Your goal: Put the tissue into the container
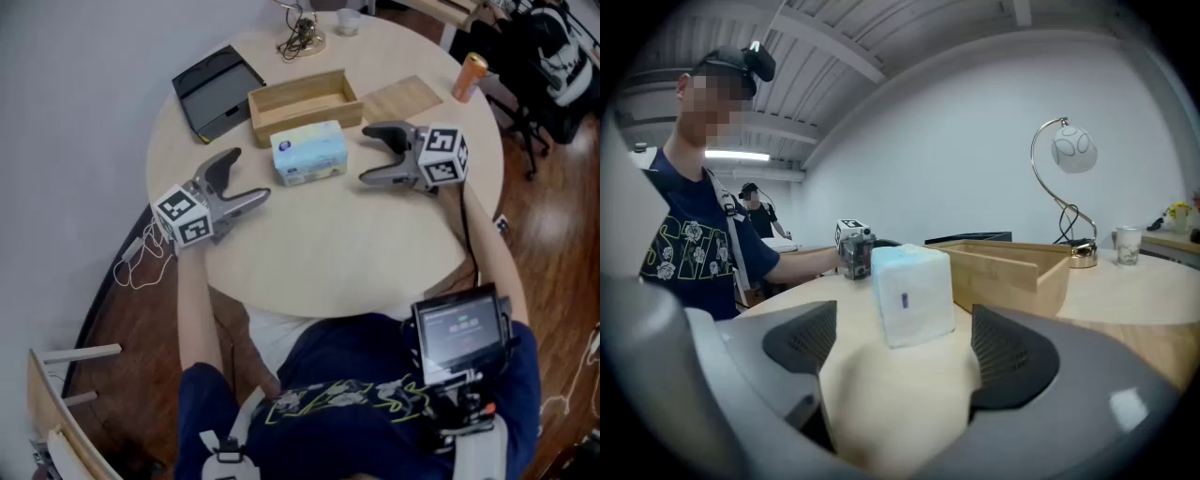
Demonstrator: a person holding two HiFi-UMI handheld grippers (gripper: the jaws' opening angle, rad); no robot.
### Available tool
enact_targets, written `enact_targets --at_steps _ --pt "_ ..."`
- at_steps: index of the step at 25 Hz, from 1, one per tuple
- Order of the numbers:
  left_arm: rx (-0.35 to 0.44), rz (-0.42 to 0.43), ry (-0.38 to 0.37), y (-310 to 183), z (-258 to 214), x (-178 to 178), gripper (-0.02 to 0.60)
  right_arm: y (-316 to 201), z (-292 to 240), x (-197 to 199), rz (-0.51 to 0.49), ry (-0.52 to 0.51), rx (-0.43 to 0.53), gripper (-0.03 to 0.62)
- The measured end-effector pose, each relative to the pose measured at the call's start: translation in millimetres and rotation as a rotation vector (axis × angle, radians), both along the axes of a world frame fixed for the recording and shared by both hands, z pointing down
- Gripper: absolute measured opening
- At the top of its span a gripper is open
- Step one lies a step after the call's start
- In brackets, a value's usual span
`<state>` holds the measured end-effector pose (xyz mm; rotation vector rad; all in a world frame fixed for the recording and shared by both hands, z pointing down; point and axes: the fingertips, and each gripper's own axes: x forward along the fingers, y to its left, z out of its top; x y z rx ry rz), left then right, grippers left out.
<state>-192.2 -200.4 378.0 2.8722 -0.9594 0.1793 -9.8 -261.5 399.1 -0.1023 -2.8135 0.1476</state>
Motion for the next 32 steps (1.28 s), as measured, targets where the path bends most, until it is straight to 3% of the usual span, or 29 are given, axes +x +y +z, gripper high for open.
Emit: enact_targets --at_steps 3,7,9,13,18,32 --pt "-0.015 0.055 -0.01 -15 1 31 0.462 -9 -7 -34 0.007 -0.07 0.016 0.37" --pt "-0.047 0.034 -0.025 -49 7 53 0.456 6 -15 -72 -0.066 -0.105 0.023 0.362" --pt "-0.068 0.017 -0.015 -53 5 49 0.399 13 -19 -81 -0.08 -0.118 0.006 0.36" --pt "-0.063 0.007 0.019 -40 -12 49 0.39 23 -36 -78 -0.082 -0.154 -0.04 0.346" --pt "-0.004 -0.019 0.018 -33 -55 50 0.388 29 -78 -76 -0.108 -0.198 -0.002 0.344" --pt "0.062 -0.044 0.013 -66 -153 36 0.387 -5 -176 -90 -0.115 -0.251 0.062 0.344"
